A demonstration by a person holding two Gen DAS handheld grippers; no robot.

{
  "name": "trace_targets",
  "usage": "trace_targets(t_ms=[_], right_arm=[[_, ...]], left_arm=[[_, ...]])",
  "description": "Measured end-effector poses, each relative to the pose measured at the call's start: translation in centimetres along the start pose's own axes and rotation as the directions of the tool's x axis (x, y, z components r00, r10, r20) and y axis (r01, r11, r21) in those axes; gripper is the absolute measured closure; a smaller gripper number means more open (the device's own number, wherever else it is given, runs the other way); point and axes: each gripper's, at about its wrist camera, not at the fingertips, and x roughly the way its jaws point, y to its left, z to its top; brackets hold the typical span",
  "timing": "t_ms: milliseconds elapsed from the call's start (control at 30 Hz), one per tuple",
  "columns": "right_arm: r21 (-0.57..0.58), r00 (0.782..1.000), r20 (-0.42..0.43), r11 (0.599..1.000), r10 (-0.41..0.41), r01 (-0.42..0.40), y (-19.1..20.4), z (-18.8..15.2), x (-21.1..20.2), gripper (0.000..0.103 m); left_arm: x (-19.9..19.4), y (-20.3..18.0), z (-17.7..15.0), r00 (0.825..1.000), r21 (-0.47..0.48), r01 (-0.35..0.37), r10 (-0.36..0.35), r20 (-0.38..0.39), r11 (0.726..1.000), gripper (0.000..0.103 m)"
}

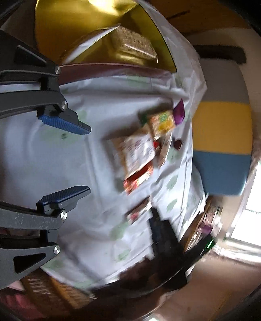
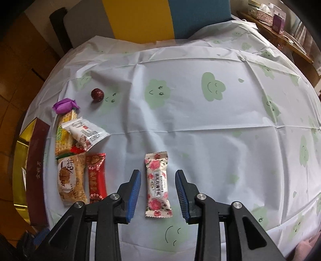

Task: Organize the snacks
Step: 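Grasp the pink floral candy with the right gripper while the left gripper approaches the brown pastry bag, then close the left gripper on the brown printed pastry bag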

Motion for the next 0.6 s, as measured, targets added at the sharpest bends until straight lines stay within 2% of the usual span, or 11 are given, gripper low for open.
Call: trace_targets(t_ms=[100,167,233,300,367,400,600], right_arm=[[-0.010,1.000,-0.009,1.000,0.016,-0.016,0.4,-0.3,0.1,0.067],[-0.032,1.000,-0.002,0.999,0.015,-0.015,0.7,-0.5,0.0,0.067],[-0.050,1.000,-0.020,0.999,-0.005,0.004,1.0,-0.6,0.6,0.067],[-0.064,0.998,-0.040,0.997,-0.046,0.043,1.2,-0.7,1.4,0.067],[-0.083,0.996,-0.045,0.994,-0.079,0.075,1.5,-0.8,2.0,0.074],[-0.101,0.994,-0.036,0.990,-0.102,0.098,1.8,-0.8,2.1,0.083],[-0.193,0.986,-0.011,0.967,-0.169,0.164,3.5,-1.3,2.8,0.082]], left_arm=[[0.5,0.5,2.1,1.000,-0.057,-0.013,0.014,0.016,0.998,0.048],[1.2,0.6,3.2,1.000,-0.073,-0.023,0.023,0.011,0.997,0.038],[2.0,0.7,4.3,1.000,-0.092,-0.016,0.017,0.005,0.996,0.037],[3.0,0.6,5.2,1.000,-0.093,-0.022,0.022,0.000,0.995,0.029],[4.2,0.7,5.9,0.999,-0.109,-0.046,0.046,-0.006,0.993,0.029],[4.7,0.7,6.2,0.999,-0.116,-0.046,0.045,-0.013,0.992,0.029],[7.6,1.0,7.4,0.996,-0.132,-0.081,0.074,-0.058,0.988,0.028]])
